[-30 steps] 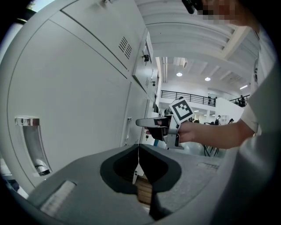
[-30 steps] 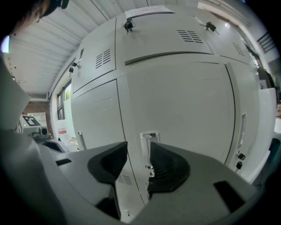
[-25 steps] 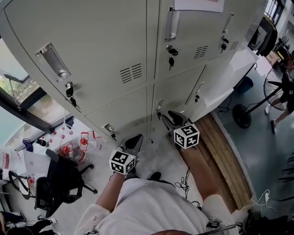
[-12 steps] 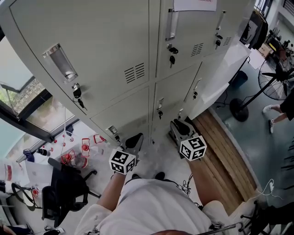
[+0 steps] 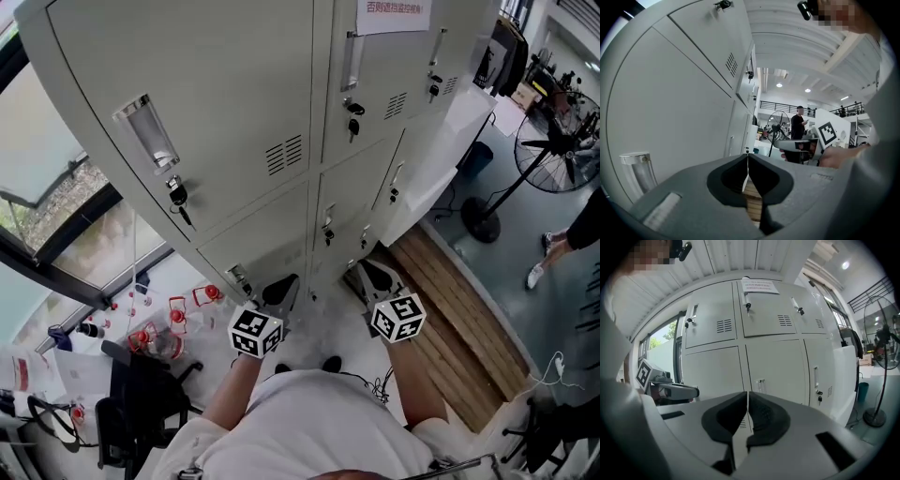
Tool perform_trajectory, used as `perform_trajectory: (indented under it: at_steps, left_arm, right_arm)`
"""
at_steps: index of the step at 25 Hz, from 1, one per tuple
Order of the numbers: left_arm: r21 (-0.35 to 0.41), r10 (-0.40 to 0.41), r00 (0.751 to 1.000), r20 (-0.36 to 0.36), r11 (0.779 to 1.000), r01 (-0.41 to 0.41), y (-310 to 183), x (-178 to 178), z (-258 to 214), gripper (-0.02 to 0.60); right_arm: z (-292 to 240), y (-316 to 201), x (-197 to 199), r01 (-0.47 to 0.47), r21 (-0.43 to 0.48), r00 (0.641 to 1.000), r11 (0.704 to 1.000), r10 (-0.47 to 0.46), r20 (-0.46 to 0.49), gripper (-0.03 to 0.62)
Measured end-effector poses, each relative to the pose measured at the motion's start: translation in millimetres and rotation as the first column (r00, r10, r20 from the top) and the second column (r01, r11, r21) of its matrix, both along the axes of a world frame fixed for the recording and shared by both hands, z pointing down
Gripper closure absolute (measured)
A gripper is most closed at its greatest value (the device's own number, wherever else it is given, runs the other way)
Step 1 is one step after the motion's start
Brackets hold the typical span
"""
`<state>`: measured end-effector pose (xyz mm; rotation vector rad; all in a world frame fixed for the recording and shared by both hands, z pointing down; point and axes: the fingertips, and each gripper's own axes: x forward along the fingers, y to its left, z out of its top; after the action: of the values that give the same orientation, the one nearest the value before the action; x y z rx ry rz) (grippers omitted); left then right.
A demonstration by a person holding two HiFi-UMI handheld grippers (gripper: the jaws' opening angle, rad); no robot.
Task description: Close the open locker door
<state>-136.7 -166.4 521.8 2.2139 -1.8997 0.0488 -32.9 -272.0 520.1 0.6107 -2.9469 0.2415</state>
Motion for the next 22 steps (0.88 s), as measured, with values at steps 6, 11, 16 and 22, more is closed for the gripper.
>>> perform_trajectory:
  at_steps: [6,11,16,22]
  left_arm:
    - [-0.002,0.037,0.999,-0.003,0.999,-0.037,1.7,6.9,0.5,0.566]
    - [-0.004,0.058,0.998,-0.005,0.998,-0.058,1.5,11.9,1.3,0.566]
    - [-0.001,0.063,0.998,-0.008,0.998,-0.063,1.9,12.1,1.7,0.566]
    - [-0.001,0.063,0.998,-0.009,0.998,-0.063,2.1,10.4,1.5,0.566]
  right_arm:
    - [-13.6,12.1,9.1,-0.018,0.037,0.999,0.999,0.016,0.034,0.591]
    - [-14.0,11.8,14.5,-0.044,0.021,0.998,0.999,0.043,0.036,0.591]
    - [-9.6,12.5,17.1,-0.057,0.002,0.998,0.998,0.057,0.031,0.591]
    - [-12.3,14.8,14.9,-0.054,0.008,0.998,0.999,0.054,0.031,0.591]
